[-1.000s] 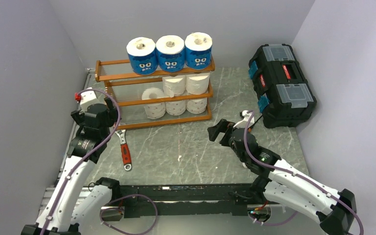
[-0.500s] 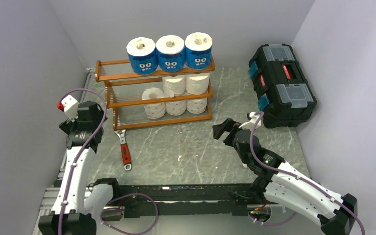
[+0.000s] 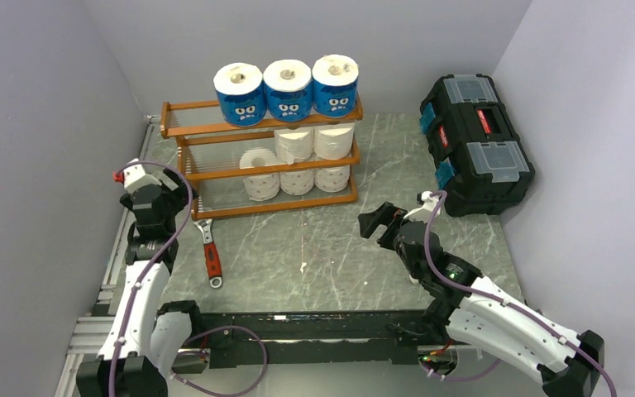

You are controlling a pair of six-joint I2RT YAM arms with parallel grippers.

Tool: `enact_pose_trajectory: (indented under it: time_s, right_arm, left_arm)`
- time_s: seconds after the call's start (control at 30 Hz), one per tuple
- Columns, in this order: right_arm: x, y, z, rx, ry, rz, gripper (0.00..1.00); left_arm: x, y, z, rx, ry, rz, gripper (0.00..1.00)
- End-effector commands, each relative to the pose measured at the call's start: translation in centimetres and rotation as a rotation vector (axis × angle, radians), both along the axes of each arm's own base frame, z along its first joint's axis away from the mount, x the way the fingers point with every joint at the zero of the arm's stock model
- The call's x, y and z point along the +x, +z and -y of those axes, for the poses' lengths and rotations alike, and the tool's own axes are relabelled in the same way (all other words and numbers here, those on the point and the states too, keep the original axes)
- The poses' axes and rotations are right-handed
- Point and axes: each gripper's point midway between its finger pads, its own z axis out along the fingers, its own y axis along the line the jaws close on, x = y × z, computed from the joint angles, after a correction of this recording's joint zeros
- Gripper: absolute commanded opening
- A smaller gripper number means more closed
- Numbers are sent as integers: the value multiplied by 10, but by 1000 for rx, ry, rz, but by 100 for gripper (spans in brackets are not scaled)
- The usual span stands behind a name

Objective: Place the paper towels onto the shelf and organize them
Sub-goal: Move the shelf to the center of the board.

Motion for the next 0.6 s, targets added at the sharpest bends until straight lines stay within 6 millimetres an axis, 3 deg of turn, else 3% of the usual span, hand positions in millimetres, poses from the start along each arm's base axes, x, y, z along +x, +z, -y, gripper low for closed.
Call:
enact_pose_trajectory:
  time_s: [0.0, 0.2, 0.37, 0.57]
  right_arm:
    - [3, 12, -2, 51, -5, 40, 100]
    - [3, 11, -1, 43, -12, 33, 100]
    - [4, 8, 2, 37, -27, 33, 100]
    - [5, 8, 3, 32, -36, 33, 100]
  left_arm:
    - [31, 41, 5, 75, -79, 180, 99]
    - [62, 41, 12, 92, -153, 164, 99]
    - [79, 29, 22, 76, -218, 143, 97]
    - [93, 20, 51, 56, -300, 152, 95]
